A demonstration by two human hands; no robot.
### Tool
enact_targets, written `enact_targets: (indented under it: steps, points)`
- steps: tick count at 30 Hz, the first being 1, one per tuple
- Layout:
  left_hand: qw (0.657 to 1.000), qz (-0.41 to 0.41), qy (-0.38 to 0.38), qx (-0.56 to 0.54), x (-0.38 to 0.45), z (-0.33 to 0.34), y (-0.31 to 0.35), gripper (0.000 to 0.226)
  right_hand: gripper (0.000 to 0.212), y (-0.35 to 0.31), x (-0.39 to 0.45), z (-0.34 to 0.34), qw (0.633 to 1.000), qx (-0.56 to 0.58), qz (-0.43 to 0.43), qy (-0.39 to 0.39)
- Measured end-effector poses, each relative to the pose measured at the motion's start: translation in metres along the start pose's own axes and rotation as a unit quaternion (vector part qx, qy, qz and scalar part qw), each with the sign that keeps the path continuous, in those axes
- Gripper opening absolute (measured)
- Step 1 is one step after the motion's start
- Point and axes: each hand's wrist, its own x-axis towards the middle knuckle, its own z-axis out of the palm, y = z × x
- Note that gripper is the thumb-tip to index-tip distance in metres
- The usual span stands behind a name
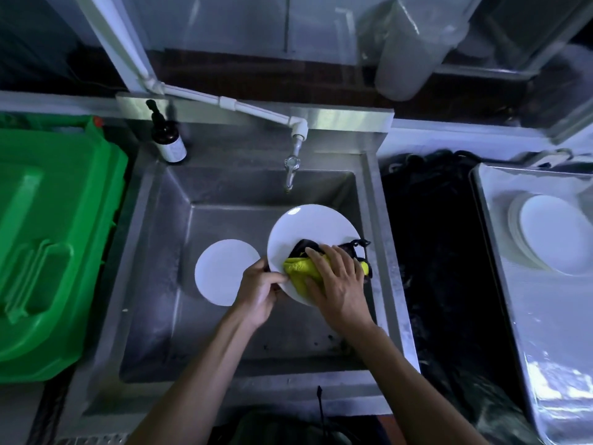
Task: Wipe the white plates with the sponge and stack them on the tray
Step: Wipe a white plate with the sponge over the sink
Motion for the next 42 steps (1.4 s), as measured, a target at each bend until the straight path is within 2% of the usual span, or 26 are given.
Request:
enact_targets:
  steps: [4,7,10,14,17,21,28,36,42]
  points:
    - [1.000,0.006,0.001,0.023,-0.003,0.015,0.001,0.041,0.051,0.015,0.011,-0.009,1.000,0.000,0.001,0.020]
    - [0.999,-0.002,0.001,0.045,-0.011,0.025,0.001,0.056,0.049,0.024,0.032,-0.018,1.000,-0.001,0.013,0.025]
    - [0.998,-0.006,0.003,0.066,-0.017,0.033,-0.003,0.054,0.055,0.027,0.049,-0.027,1.000,0.010,0.008,0.016]
    - [0.997,0.007,0.013,0.079,-0.022,0.042,-0.006,0.050,0.054,0.030,0.056,-0.028,0.999,0.034,-0.035,0.021]
    - [0.996,0.025,0.010,0.088,-0.024,0.045,-0.004,0.035,0.052,0.026,0.051,-0.023,0.996,0.066,-0.065,0.018]
    - [0.997,0.038,0.023,0.068,-0.027,0.050,-0.006,0.039,0.049,0.020,0.039,-0.016,0.988,0.098,-0.115,0.032]
    - [0.996,0.065,0.030,0.058,-0.036,0.050,-0.010,0.039,0.049,0.019,0.059,-0.022,0.984,0.096,-0.149,0.022]
    - [0.995,0.080,0.051,0.029,-0.033,0.047,-0.010,0.047,0.047,0.026,0.088,-0.025,0.986,0.087,-0.129,0.058]
    - [0.993,0.093,0.071,-0.008,-0.025,0.035,-0.001,0.043,0.046,0.039,0.094,-0.021,0.995,0.080,-0.022,0.057]
